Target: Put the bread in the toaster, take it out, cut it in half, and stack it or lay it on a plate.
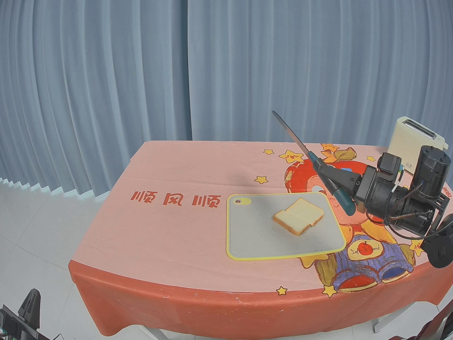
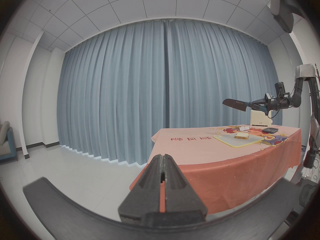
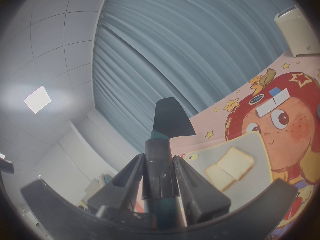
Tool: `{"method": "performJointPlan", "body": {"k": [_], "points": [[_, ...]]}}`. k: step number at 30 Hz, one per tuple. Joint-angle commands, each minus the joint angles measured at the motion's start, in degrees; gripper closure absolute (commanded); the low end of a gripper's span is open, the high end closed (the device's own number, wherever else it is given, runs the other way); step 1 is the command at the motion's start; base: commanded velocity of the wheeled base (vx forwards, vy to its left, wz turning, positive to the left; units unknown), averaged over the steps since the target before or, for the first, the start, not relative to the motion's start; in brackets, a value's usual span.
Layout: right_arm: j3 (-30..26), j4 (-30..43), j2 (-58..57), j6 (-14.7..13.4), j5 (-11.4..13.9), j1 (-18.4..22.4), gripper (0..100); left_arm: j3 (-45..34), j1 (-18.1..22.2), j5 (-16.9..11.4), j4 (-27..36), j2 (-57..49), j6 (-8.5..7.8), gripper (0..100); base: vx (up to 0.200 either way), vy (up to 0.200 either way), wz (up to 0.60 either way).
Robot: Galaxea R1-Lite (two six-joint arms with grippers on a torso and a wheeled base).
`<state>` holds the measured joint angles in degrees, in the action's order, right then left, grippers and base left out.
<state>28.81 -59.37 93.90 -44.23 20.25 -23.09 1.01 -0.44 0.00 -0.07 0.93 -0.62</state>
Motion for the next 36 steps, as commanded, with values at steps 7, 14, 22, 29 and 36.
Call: {"method": "performJointPlan", "body": {"k": [7,14,22,29,36], "points": [[0.11,-0.05,-0.30,-1.56,1.11,1.47,100,-1.01,0.00,0.00,-0.01,-0.14,0.01,100,0.000,0.000,0.00],[1.52,0.22,-0.39,-4.90,1.20,1.73,100,-1.01,0.00,0.00,-0.01,-0.14,0.01,100,0.000,0.000,0.00],[2.31,0.04,-0.30,-5.25,1.20,2.52,100,-1.01,0.00,0.00,-0.01,-0.14,0.01,100,0.000,0.000,0.00],[3.98,-0.22,-0.21,-10.09,1.02,2.61,100,-1.01,0.00,0.00,-0.01,-0.14,0.01,100,0.000,0.000,0.00],[4.33,-0.22,-0.21,-10.79,0.93,2.79,100,-1.01,0.00,0.00,-0.01,-0.14,0.01,100,0.000,0.000,0.00]]}}
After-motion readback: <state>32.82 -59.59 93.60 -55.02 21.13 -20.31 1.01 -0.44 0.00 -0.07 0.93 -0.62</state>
